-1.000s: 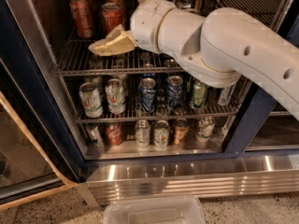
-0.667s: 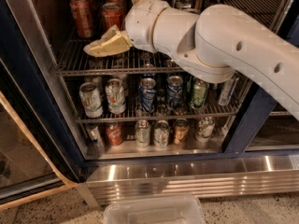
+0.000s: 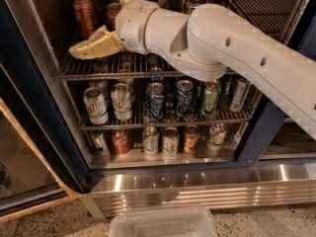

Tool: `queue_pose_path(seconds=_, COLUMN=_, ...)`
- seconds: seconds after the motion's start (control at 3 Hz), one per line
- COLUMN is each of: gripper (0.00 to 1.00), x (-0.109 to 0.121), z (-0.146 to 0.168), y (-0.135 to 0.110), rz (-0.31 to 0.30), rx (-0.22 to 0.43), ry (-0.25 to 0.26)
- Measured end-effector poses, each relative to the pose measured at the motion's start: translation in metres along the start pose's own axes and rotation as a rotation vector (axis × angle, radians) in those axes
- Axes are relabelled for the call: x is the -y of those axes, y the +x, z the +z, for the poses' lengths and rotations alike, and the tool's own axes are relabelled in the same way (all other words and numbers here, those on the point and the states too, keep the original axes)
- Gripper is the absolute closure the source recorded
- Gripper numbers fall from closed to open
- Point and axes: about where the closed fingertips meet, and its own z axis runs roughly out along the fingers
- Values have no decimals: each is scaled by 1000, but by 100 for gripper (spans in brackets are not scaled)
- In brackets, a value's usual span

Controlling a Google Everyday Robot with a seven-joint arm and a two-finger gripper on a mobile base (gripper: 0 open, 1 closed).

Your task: Pick coke can from top shelf of fridge

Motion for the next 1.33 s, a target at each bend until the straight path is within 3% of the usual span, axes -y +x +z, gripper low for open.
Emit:
queue_pose_path(seconds=0.33, gripper=0, x=0, z=0, y=0, rz=0, rx=0, ry=0)
queue_pose_path(seconds=0.67, gripper=0, x=-9, z=4, y=-3, rz=12, rx=19, ry=33)
queue_pose_path(seconds=1.0, gripper=0, x=-21, z=4, y=20, rz=78, rx=21, ry=122)
queue_pose_path(seconds=1.33, gripper=0, x=-39, z=29, y=-4, rz=142, rx=54, ry=173)
